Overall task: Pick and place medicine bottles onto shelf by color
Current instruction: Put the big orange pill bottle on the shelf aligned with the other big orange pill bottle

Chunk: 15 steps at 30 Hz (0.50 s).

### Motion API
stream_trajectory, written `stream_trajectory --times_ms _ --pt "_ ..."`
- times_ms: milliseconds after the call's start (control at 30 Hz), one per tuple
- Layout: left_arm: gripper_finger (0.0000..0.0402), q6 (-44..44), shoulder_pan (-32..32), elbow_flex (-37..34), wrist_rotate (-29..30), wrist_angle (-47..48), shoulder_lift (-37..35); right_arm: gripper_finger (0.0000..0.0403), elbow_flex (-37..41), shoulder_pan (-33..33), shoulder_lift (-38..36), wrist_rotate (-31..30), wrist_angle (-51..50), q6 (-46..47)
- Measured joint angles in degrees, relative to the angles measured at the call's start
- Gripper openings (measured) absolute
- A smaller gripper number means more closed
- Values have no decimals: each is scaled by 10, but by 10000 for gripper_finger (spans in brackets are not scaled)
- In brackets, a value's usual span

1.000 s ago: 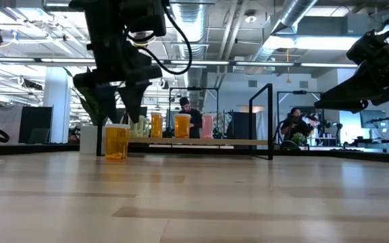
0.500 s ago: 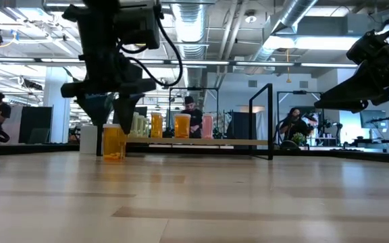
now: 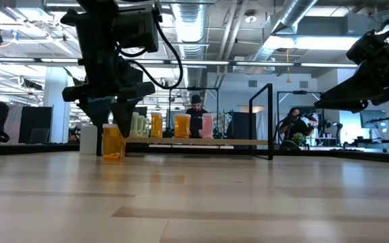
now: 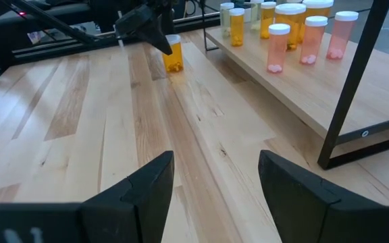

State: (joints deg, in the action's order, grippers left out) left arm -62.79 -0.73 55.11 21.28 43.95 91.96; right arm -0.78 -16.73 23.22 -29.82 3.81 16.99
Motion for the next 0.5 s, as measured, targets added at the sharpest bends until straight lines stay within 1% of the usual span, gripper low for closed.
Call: stream_trajectory --times_ms 167,267,367,500 --pt "198 6 0 0 0 -3 0 240 0 0 0 0 0 0" --pt "184 8 0 0 -1 -14 0 240 0 0 0 0 0 0" --pt "184 11 0 9 -6 -16 0 240 0 0 0 0 0 0" --pt "199 31 0 30 -12 -17 0 240 0 0 0 0 0 0"
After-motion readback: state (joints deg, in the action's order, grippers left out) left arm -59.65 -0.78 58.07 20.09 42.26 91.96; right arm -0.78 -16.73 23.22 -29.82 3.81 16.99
